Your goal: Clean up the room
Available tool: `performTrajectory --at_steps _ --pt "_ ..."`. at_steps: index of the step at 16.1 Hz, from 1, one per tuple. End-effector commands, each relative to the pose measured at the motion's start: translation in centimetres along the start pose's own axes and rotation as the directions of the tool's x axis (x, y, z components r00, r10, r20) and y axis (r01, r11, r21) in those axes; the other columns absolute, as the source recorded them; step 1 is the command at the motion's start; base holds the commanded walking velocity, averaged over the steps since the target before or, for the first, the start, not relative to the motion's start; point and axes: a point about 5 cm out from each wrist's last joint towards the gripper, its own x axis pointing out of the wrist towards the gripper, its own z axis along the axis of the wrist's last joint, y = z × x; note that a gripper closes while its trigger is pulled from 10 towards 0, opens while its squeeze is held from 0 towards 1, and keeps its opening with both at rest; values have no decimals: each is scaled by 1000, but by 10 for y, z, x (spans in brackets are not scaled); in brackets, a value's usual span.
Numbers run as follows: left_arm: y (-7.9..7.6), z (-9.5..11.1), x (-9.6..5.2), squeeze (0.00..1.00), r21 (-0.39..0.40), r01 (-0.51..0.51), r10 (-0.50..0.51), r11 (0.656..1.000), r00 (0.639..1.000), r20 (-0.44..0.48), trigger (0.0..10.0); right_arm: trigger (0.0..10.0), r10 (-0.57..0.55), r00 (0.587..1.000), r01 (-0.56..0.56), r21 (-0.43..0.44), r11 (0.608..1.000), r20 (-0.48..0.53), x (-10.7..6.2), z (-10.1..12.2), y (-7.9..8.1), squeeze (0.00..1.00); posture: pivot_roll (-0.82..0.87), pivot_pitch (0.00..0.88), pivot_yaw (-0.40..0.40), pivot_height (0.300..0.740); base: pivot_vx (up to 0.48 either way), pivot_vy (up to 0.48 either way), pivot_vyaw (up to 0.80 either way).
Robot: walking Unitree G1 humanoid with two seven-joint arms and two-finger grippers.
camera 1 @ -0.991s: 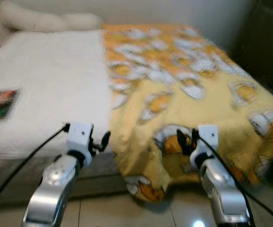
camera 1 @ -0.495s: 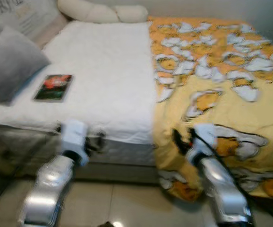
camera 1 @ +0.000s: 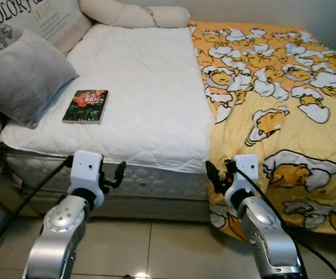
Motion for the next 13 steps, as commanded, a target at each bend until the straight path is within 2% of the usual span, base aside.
performTrajectory --at_steps 1,4,7,11,12,13 --pt "-2 -1 1 0 -10 -1 1 1000 1000 4 10000 10000 -13 1000 13 -4 1000 9 0 3 -5 0 -1 0 -14 740 0 0 0" --pt "0 2 2 0 -26 -3 4 1000 1000 19 10000 10000 18 1000 -17 -43 999 12 4 8 -2 0 -21 0 -6 740 263 0 0" --pt "-2 1 2 0 -15 4 -3 1000 1000 21 10000 10000 -2 1000 3 -29 1000 20 4 7 -8 0 -6 0 -15 740 273 0 0" --pt "4 5 3 0 -21 -6 6 1000 1000 31 10000 10000 19 1000 -19 -23 1000 22 8 10 -3 0 -19 0 -10 740 276 0 0" --pt "3 5 4 0 -20 -2 3 1000 1000 31 10000 10000 27 999 -28 14 1000 38 7 10 -3 859 -3 0 -19 740 277 0 0" --pt "3 5 4 0 -16 -1 1 1000 999 33 10000 10000 34 999 -35 29 999 38 8 10 -3 1000 -1 0 -18 740 281 0 0"
